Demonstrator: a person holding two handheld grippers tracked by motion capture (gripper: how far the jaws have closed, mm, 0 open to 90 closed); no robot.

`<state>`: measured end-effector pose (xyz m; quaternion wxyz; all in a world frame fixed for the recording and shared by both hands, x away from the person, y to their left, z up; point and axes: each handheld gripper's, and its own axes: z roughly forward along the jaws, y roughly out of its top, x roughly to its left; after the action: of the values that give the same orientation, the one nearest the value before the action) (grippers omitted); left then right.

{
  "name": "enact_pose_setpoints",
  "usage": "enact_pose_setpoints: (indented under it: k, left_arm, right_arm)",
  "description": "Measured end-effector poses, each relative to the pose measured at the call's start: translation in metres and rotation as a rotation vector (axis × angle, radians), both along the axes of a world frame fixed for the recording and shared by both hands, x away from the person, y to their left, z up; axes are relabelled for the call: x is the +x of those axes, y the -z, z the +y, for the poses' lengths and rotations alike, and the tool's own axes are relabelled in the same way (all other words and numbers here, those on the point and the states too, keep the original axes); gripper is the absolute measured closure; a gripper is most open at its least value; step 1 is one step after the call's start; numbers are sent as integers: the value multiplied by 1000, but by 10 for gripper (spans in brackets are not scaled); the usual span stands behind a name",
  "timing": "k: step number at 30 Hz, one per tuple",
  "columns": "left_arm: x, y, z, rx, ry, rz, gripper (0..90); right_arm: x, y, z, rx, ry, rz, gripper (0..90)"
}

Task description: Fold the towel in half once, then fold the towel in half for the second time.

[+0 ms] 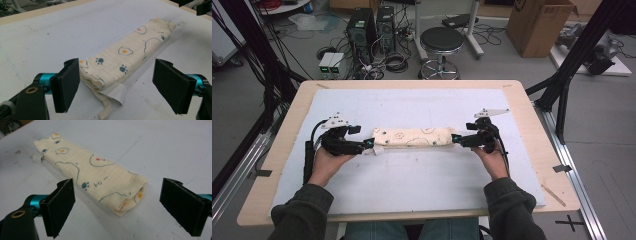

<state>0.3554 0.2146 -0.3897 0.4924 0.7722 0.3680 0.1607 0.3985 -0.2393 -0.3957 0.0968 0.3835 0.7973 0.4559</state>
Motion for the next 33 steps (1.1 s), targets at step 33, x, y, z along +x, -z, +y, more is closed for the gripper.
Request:
enact_pose_setpoints:
  k: [33]
  left_arm:
    - [-13, 5, 5, 22, 6, 3, 226]
  right_arm:
    - [-25, 15, -18, 6, 20, 10, 121]
